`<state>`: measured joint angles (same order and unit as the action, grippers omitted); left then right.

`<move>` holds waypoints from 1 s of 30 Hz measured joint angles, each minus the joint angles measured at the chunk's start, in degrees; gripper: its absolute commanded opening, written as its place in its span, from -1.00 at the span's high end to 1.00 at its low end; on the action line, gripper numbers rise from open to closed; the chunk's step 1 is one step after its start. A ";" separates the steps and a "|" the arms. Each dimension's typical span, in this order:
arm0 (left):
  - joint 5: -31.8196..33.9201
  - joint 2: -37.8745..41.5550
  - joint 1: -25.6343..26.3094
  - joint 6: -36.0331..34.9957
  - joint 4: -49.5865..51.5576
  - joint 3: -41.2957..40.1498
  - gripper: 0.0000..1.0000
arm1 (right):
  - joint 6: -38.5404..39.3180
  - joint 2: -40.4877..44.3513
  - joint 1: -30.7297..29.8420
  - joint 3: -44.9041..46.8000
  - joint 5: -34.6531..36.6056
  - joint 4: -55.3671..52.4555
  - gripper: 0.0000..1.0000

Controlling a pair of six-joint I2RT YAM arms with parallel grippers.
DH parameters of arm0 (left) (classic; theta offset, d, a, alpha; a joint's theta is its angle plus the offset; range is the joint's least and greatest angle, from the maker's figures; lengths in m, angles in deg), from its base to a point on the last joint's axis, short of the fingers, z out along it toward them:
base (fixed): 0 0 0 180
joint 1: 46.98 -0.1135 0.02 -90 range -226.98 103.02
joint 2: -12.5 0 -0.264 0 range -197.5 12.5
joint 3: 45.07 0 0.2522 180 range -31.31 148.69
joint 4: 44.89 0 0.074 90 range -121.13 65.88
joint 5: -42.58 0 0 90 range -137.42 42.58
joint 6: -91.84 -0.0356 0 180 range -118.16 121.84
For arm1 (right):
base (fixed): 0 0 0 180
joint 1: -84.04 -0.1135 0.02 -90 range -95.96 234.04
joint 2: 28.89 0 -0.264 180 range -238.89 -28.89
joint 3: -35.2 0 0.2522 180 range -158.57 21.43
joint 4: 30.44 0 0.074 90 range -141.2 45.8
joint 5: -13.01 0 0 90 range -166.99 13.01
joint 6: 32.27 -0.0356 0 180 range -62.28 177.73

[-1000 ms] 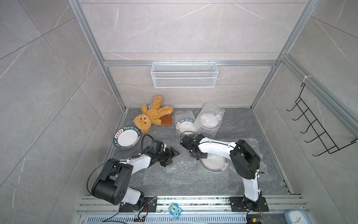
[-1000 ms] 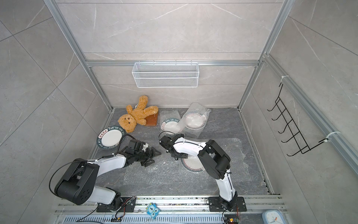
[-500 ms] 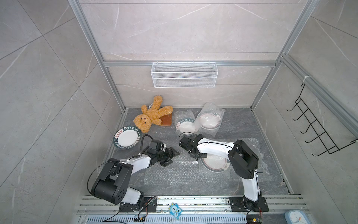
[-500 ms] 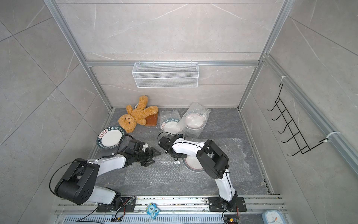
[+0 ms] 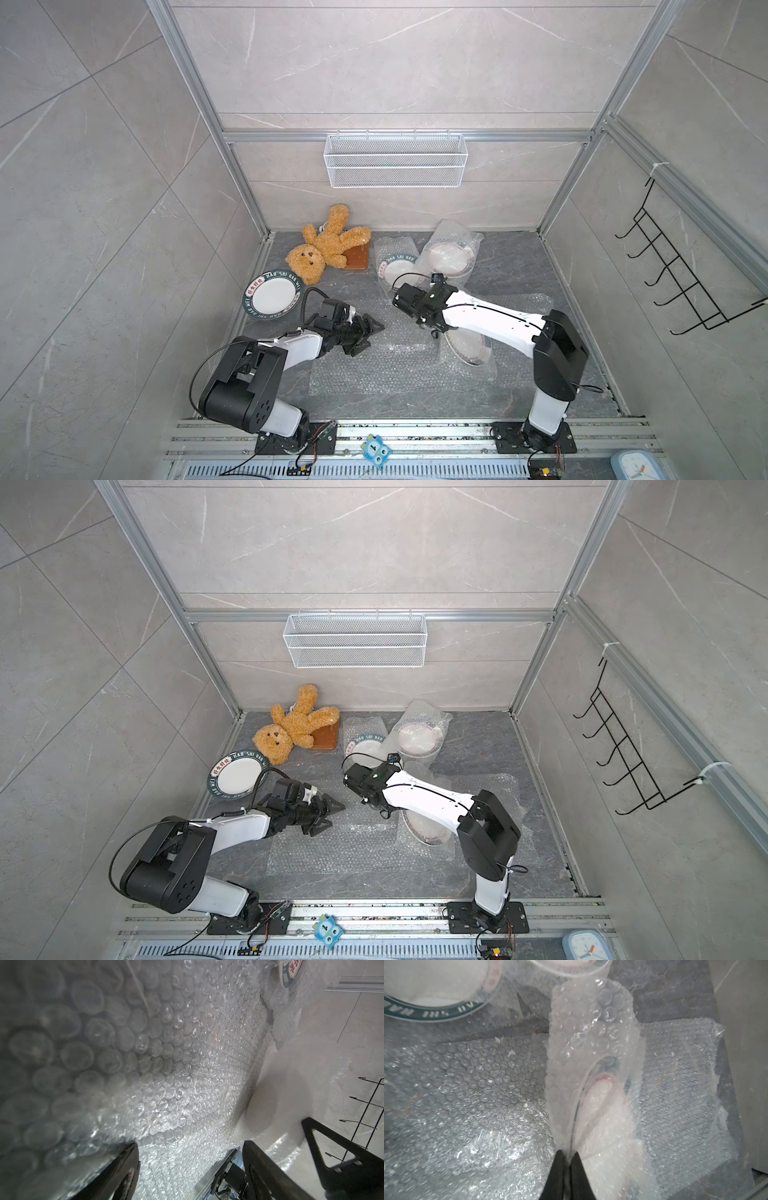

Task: Unpack dinner plates from bubble wrap
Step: Adjust the bubble wrap on the bubble wrap.

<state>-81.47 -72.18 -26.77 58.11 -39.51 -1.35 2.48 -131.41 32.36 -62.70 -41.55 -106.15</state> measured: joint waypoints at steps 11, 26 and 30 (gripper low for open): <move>-0.04 -0.07 0.00 0.00 -0.09 0.00 -0.62 | 5.42 6.58 0.00 -11.13 -0.09 -4.07 1.00; -0.04 0.02 0.00 -0.57 0.44 0.15 -0.62 | 11.54 13.31 1.20 1.09 -29.53 21.79 1.00; -0.02 0.11 -0.02 -0.76 0.74 0.15 -0.62 | 10.23 16.92 5.75 10.67 -39.56 32.54 1.00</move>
<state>-81.49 -72.07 -26.79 57.35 -38.76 -1.20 12.71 -114.49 38.11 -52.04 -81.11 -73.61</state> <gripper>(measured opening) 0.810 0.079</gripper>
